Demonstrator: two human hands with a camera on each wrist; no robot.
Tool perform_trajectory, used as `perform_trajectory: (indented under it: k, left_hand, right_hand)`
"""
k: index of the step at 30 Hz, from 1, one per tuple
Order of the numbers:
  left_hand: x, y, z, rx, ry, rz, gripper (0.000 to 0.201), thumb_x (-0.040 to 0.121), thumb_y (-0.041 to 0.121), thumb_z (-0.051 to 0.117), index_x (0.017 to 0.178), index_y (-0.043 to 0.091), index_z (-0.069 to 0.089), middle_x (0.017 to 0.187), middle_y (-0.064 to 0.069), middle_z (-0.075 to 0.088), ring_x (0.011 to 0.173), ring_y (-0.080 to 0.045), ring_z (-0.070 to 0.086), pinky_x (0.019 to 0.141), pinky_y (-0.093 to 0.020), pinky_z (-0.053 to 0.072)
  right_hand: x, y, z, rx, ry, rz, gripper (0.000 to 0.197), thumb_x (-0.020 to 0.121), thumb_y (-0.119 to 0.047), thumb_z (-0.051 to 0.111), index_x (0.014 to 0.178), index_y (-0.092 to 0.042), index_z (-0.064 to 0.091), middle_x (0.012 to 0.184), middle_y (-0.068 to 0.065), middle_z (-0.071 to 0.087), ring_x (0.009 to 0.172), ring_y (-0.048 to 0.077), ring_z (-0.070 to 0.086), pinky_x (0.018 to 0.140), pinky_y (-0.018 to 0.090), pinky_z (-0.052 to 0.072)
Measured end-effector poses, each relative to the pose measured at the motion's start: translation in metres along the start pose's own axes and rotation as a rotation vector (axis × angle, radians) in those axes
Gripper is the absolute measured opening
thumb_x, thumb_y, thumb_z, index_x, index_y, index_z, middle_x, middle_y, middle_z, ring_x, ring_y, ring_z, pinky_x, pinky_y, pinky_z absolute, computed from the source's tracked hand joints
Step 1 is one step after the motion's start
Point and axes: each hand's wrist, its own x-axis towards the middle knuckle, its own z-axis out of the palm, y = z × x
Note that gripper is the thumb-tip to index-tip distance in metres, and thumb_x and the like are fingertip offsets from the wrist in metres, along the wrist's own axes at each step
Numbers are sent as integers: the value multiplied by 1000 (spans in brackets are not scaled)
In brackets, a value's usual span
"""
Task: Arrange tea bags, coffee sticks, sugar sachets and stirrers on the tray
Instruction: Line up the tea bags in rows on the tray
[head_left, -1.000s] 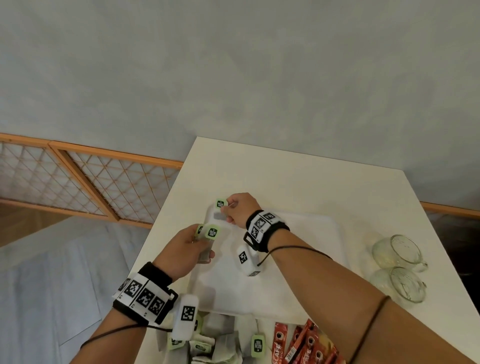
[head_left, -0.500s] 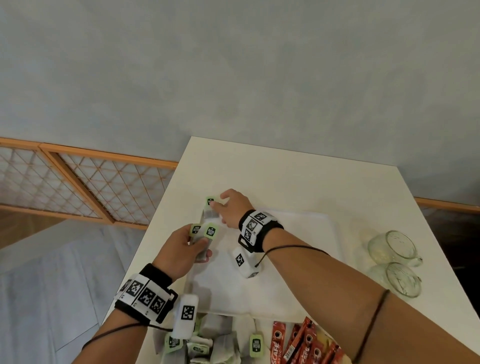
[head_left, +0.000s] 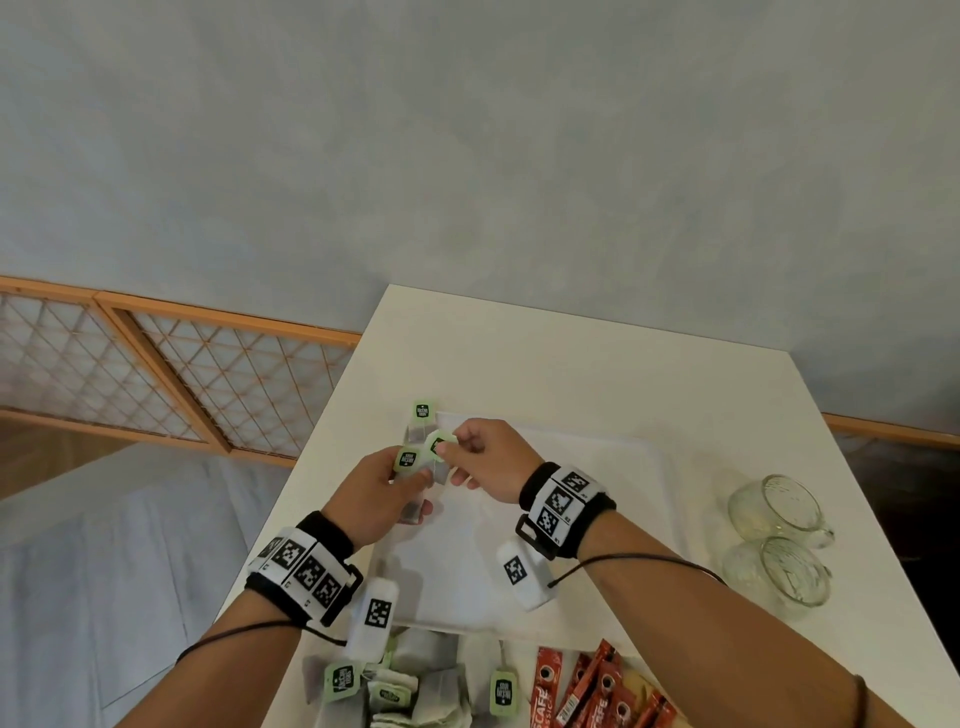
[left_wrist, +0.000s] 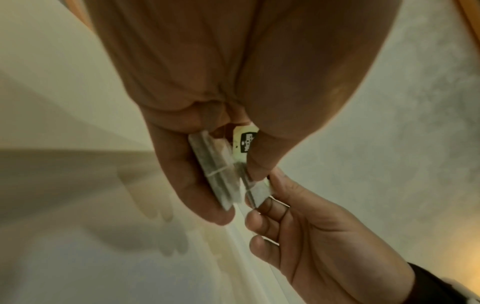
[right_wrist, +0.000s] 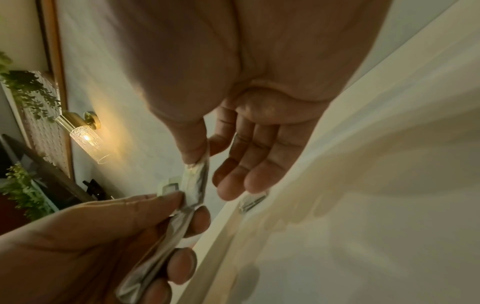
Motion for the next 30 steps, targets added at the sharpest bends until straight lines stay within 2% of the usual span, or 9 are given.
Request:
perform_trajectory:
  k: [5,8,12,14,17,20,24,27,30]
  left_hand:
    - [4,5,1,91,2,33,19,100,16,58,100,-3,60,82,-16,65,68,-23,70,60,-33,56]
    - [9,8,2,111,21,16,11,98,10,59,95,-1,58,74,-14,60,64,-27,63,54,-30,51]
    - [22,12,0,346,82,10,10,95,13,61,98,4,60,71,-6,59,54,-19,57,49,-23,46]
    - [31,14,-2,491,77,26,8,95,16,62,100,10,61,75,-1,62,56,-15,57,55,-24,47]
    - [43,14,-4,640,77,16,8,93,20,63,99,15,60,86,-1,65,67,-16,58,67,-30,46]
    - [53,14,-3,743,104,16,20,93,25,64,111,16,61,108,-5,65,87,-22,59,76,-28,43]
    - [64,16,-4,826,94,24,32,94,27,64,124,14,60,126,-6,62,114,-25,58,88,-26,42]
    - [69,20,-5,850,85,10,30,94,26,63,123,16,61,127,-6,61,115,-25,58,88,-26,42]
    - [72,21,-7,805,68,-11,26,93,24,63,118,17,62,121,-7,65,104,-25,64,84,-29,48]
  right_hand:
    - [-3,5,2,21,-86,39,21,98,-26,65,108,-7,67,86,-1,71,71,13,66,67,29,54]
    - [3,7,-3,39,-64,51,11,94,-24,69,98,-14,71,83,-2,72,69,13,65,64,28,52]
    - [31,11,-15,-46,171,83,33,86,-35,79,80,-7,63,70,1,62,63,16,67,61,37,51]
    - [41,12,-21,-114,206,111,42,83,-37,81,65,-14,51,62,-2,54,60,20,60,58,34,46]
    - [51,16,-24,-179,208,160,43,80,-36,83,59,-17,51,62,1,52,58,22,47,57,30,41]
    - [58,19,-20,-249,199,206,36,78,-36,84,65,-16,58,64,3,52,60,21,44,56,27,38]
    - [59,18,-13,-322,193,249,47,81,-41,83,59,-15,50,56,-3,47,49,15,39,47,25,31]
    - [62,15,-9,-335,207,293,39,77,-48,84,83,-12,72,72,1,65,54,15,52,46,24,37]
    - [64,13,-6,-337,231,319,46,73,-50,86,93,-10,74,78,2,68,57,17,56,46,24,38]
